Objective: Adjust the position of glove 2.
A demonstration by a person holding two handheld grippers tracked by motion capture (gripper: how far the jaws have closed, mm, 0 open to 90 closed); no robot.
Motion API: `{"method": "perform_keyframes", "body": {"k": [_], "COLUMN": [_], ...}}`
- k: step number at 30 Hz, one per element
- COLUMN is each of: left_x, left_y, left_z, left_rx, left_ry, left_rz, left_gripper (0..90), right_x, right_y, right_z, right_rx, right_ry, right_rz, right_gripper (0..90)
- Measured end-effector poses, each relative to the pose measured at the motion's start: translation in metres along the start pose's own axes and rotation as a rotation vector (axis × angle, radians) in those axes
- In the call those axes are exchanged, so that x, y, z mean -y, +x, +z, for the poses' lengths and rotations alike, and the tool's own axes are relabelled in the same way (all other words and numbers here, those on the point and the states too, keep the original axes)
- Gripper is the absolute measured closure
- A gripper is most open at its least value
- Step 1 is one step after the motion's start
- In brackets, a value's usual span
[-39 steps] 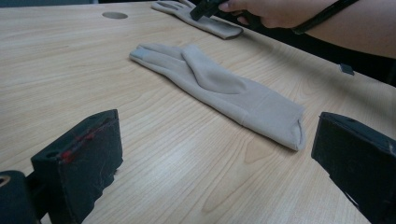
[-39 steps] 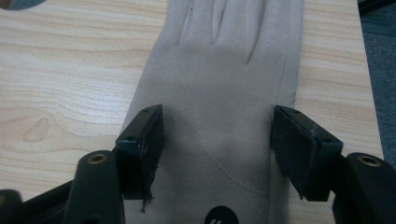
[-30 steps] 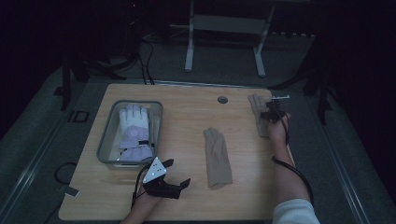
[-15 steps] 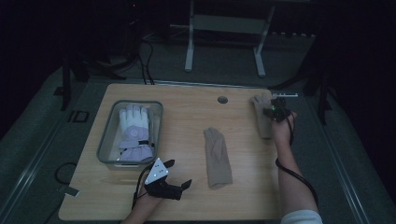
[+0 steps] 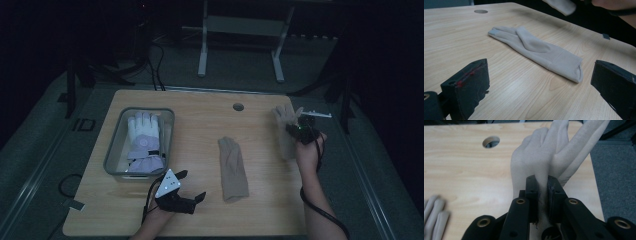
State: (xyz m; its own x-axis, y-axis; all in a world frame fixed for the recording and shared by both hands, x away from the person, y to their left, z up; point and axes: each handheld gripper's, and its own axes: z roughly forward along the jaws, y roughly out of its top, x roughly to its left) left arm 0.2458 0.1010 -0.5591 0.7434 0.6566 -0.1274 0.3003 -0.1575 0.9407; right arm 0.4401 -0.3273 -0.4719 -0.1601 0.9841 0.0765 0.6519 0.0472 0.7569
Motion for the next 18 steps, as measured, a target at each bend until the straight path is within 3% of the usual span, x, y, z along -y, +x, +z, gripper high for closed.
{"method": "perform_keyframes", "body": {"k": [9,14,18], "left_x": [0.0,0.0,0.0], "left_y": [0.002,0.0,0.002], "left_z": [0.001,0.002,0.002], "left_rx": [0.003,0.009,0.0], "left_ry": [-0.003,0.0,0.003], "left_rz": [0.005,0.021,0.011], "left_gripper": [2.4,2.4,2.4], "right_x": [0.032,0.053,0.068], "right_y": [0.007,0.007,0.007], "right_z": [-0.03,-0.042,-0.043], "right_rx": [-0.021,-0.044,-0.054], "right_ry": [0.003,0.004,0.016], "right_rz": [-0.013,0.023,0.042], "right_gripper": [81.2,81.1,81.0]}}
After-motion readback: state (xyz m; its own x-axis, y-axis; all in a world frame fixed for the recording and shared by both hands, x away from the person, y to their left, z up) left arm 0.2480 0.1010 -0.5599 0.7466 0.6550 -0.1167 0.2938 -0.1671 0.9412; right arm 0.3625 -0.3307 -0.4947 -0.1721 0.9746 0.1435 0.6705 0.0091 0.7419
